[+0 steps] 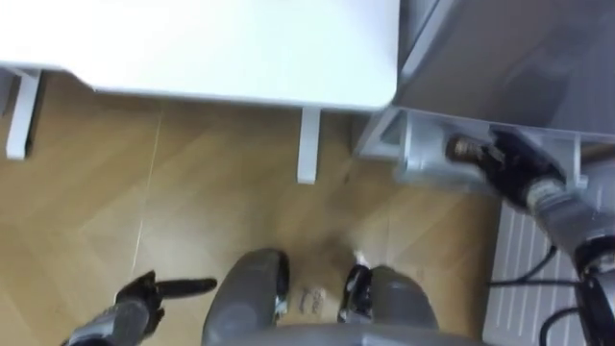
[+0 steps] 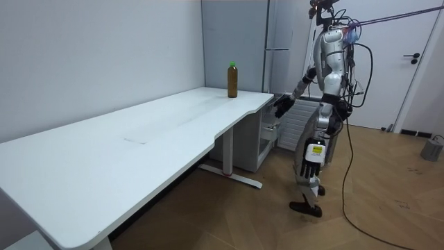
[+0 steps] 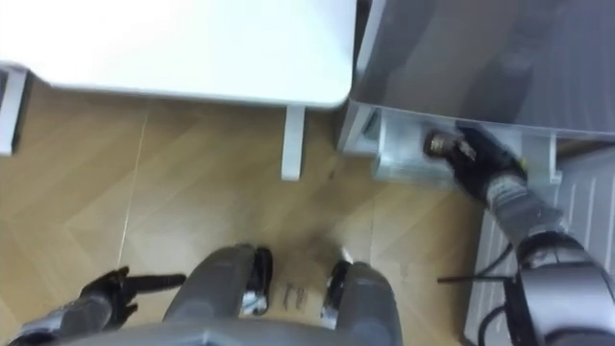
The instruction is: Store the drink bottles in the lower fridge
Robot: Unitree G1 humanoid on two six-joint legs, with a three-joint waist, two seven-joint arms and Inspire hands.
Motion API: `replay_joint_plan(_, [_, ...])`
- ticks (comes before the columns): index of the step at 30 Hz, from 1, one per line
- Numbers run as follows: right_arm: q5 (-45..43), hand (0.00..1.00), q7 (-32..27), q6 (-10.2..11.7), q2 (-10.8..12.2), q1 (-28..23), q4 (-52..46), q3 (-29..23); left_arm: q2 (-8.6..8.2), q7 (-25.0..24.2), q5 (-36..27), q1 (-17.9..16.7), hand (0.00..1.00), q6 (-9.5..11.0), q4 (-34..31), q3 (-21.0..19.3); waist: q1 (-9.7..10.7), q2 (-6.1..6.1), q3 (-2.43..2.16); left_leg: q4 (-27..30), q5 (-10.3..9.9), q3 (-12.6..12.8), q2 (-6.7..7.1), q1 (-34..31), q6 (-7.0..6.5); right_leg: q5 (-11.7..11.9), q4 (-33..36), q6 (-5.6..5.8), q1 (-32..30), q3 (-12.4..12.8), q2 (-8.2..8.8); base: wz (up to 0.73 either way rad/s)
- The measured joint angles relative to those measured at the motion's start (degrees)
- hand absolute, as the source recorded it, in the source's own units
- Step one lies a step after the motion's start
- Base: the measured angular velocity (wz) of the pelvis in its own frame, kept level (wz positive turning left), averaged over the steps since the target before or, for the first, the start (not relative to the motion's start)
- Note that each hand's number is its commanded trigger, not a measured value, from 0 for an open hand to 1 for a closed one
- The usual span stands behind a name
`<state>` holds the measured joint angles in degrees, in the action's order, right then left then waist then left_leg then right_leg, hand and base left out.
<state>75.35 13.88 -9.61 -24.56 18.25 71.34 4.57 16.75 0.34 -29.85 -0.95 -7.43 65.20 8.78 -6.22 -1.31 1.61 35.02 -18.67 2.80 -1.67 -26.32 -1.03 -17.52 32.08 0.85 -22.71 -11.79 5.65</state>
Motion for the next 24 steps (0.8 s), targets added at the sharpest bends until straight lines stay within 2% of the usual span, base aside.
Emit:
replay_joint_plan(1, [-0.05,0.0,0.74,-0.09,0.8,-1.62,-0.2,-0.01,-0.09,0.05,0.05,-0.28,0.0,-0.03,0.14,-0.39,-0.03,-0.03,-0.42,-0.92,0.07,0.01,-0.03,1.02,-0.05,0.35,-1.27,0.2,1.25,0.06,-0.27,0.0])
replay_joint_plan(3, [-0.45,0.0,1.99,-0.38,1.89,-3.67,-0.21,-0.07,-0.4,0.02,0.07,-0.88,0.0,-0.01,0.27,-1.97,-0.03,0.19,-0.68,-2.19,0.14,0.03,-0.05,2.74,-0.12,0.99,-3.18,0.45,3.3,0.1,-0.63,0.0])
replay_joint_plan(5, [-1.97,0.0,3.38,-0.41,3.1,-6.99,-0.27,-0.09,-0.44,0.07,0.04,-1.54,0.0,0.11,0.71,-2.03,0.02,0.6,-1.13,-4.68,0.49,0.12,0.02,5.93,-0.19,1.87,-5.83,0.74,6.69,0.01,-0.9,0.0])
replay_joint_plan(7, [-2.52,0.0,4.48,-0.39,4.07,-9.52,-0.24,-0.08,-0.61,0.2,0.01,-2.54,0.0,0.36,0.45,-2.06,0.13,0.68,-1.34,-7.27,1.19,0.39,0.42,8.7,-0.27,2.36,-7.65,0.97,8.98,0.19,-0.73,-0.03])
replay_joint_plan(10, [-3.72,0.0,6.44,-0.86,4.83,-13.7,-0.23,-0.11,-1.39,0.3,-0.24,-4.69,0.0,0.6,0.08,-3.54,1.1,0.97,-1.44,-10.45,1.93,1.06,0.65,12.48,-0.23,2.96,-10.41,1.03,12.51,0.07,-0.72,-0.02])
replay_joint_plan(12, [-3.58,0.0,6.89,-0.88,5.24,-16.48,-1.36,-0.53,-1.75,0.36,-1.17,-6.21,0.0,0.84,0.08,-4.51,1.31,0.8,-1.49,-12.09,2.12,1.37,0.67,14.8,-0.03,2.96,-11.45,1.04,14.52,0.21,-0.81,-0.05])
replay_joint_plan(14, [-3.79,0.0,7.1,-0.87,6.62,-19.49,-2.15,-1.41,-2.35,0.8,-1.19,-7.58,0.0,0.84,-0.14,-5.44,1.99,0.38,-1.55,-13.88,2.35,1.81,0.55,17.32,0.34,3.04,-12.59,0.92,16.41,0.61,-1.14,-0.12])
replay_joint_plan(18, [-6.58,0.0,7.99,-0.87,8.81,-22.46,-1.06,-1.26,-3.7,0.89,-1.57,-8.64,0.0,1.07,0.06,-7.1,2.9,0.14,-1.4,-15.96,2.61,1.77,0.33,21.05,0.75,3.26,-14.75,0.71,20.4,0.43,-1.69,0.0])
replay_joint_plan(20, [-8.38,0.0,7.77,-0.85,10.42,-23.47,-0.02,-1.27,-4.74,1.56,-3.13,-8.63,0.0,1.92,0.07,-7.02,3.18,0.2,-1.39,-16.71,2.66,1.77,0.26,22.55,0.9,3.33,-15.58,0.61,21.98,0.33,-1.91,0.0])
replay_joint_plan(24, [-10.57,0.0,6.9,-1.24,11.47,-24.69,0.36,-1.32,-5.38,1.74,-3.3,-9.37,0.0,2.04,-0.06,-7.13,3.81,0.52,-1.24,-17.57,2.72,1.76,0.28,24.57,1.01,3.49,-16.64,0.63,24.04,0.26,-2.02,0.0])
